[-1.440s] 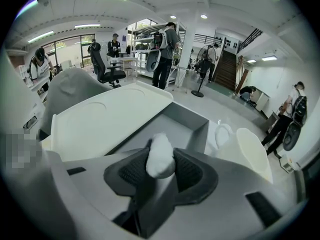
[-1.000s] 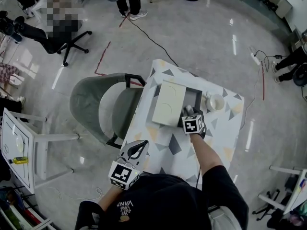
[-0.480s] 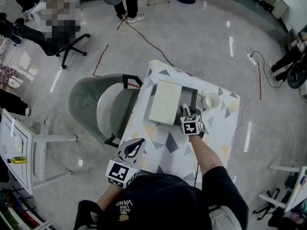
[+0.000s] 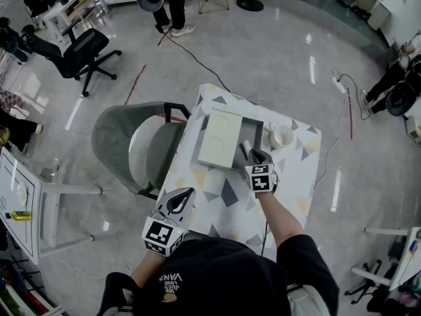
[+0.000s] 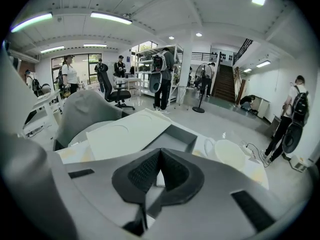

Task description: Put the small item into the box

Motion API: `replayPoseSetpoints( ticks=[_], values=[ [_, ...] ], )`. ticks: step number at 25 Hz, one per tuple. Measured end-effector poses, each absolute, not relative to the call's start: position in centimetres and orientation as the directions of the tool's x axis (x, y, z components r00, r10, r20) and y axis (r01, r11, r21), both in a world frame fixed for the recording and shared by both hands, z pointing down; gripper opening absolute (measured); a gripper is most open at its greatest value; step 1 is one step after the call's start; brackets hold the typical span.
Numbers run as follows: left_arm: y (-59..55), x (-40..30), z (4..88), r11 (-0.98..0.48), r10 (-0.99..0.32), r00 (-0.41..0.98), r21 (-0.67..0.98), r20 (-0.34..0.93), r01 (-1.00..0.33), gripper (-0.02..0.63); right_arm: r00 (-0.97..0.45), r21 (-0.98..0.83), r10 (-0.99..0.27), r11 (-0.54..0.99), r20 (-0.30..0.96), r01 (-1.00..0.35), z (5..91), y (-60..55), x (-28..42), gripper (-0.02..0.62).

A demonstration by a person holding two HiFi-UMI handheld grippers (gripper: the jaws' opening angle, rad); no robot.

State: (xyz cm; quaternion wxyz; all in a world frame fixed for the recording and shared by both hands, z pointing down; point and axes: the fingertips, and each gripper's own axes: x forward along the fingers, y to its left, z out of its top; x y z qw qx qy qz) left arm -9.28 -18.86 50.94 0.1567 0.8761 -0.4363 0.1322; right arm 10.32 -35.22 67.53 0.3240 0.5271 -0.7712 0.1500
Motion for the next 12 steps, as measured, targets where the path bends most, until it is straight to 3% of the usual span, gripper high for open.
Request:
replayPoseSetpoints(
  ticks=[12],
  values=[
    [-17.3,-6.4,49.9,-0.61,-0.709,0.619,0.146,0.337,-0.779,0.005,-0.315,0.016,-0.806,0.372,0.502,-0.928,59.5,-28.9,11.5,0.002]
  ],
)
